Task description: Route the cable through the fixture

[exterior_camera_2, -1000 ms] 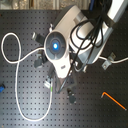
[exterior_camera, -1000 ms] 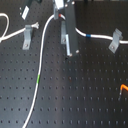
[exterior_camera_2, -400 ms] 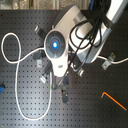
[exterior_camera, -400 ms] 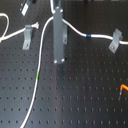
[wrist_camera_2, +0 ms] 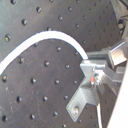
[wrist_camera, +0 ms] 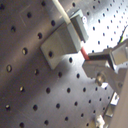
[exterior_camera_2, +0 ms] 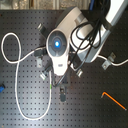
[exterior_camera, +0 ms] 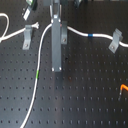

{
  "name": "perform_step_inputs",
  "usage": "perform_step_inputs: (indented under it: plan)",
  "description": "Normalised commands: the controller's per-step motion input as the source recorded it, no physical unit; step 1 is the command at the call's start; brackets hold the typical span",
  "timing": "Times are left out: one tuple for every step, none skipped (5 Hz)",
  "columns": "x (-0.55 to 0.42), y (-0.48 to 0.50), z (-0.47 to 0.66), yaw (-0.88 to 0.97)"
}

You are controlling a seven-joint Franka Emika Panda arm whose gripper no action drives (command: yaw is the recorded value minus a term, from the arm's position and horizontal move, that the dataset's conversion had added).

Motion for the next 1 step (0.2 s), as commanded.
perform_step_inputs:
  plan:
    - [-0.077,-0.002,0.36,0.16]
